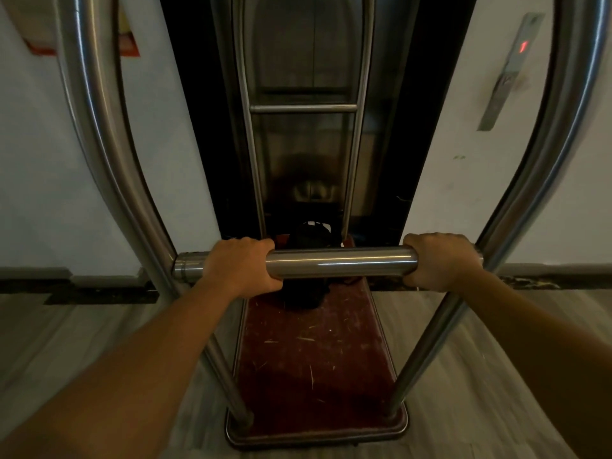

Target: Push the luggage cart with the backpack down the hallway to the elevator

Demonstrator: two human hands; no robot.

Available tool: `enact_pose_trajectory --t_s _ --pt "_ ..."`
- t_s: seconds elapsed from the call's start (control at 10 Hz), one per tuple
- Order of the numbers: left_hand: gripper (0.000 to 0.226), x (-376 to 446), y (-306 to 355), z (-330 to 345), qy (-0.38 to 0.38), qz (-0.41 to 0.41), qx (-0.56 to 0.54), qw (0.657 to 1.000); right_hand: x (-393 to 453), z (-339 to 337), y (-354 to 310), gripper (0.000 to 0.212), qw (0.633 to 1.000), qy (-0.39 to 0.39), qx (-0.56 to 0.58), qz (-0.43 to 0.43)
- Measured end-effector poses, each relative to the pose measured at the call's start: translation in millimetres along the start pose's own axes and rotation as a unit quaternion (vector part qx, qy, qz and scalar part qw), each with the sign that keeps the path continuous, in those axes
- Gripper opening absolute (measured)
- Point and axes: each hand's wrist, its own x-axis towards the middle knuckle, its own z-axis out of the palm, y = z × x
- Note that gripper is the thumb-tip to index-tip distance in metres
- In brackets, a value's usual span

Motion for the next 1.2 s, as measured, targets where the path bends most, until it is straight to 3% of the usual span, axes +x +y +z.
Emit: enact_pose_trajectory --t_s 0.5,0.6,0.7,1.0,1.1,1.2 --pt "0.04 -13.8 -14.6 -3.8 -0.025 0.009 -0.028 0.999 -11.2 -4.0 -17.6 0.04 0.999 -0.019 0.031 -0.025" --pt "0.039 -19.0 -17.4 -7.8 -0.04 0.013 -0.033 0.999 -14.8 -9.8 -23.1 0.039 0.998 -0.045 0.04 -0.036" --pt "0.04 -25.1 -23.1 -15.4 -0.075 0.023 -0.05 0.996 -16.7 -23.3 -32.6 0.04 0.991 -0.117 0.042 -0.044" --pt "0.044 -29.9 -40.7 -36.1 -0.19 0.06 -0.079 0.977 -17.1 -46.7 -51.0 0.058 0.976 -0.209 -0.047 -0.037" --pt "0.049 -19.9 -44.7 -62.0 -0.203 0.078 -0.044 0.975 -8.6 -70.9 -53.4 0.051 0.967 -0.236 -0.079 -0.055" --pt "0.039 -10.9 -47.9 -79.5 -0.175 0.085 -0.051 0.98 -1.5 -87.0 -54.1 0.03 0.972 -0.206 -0.087 -0.072"
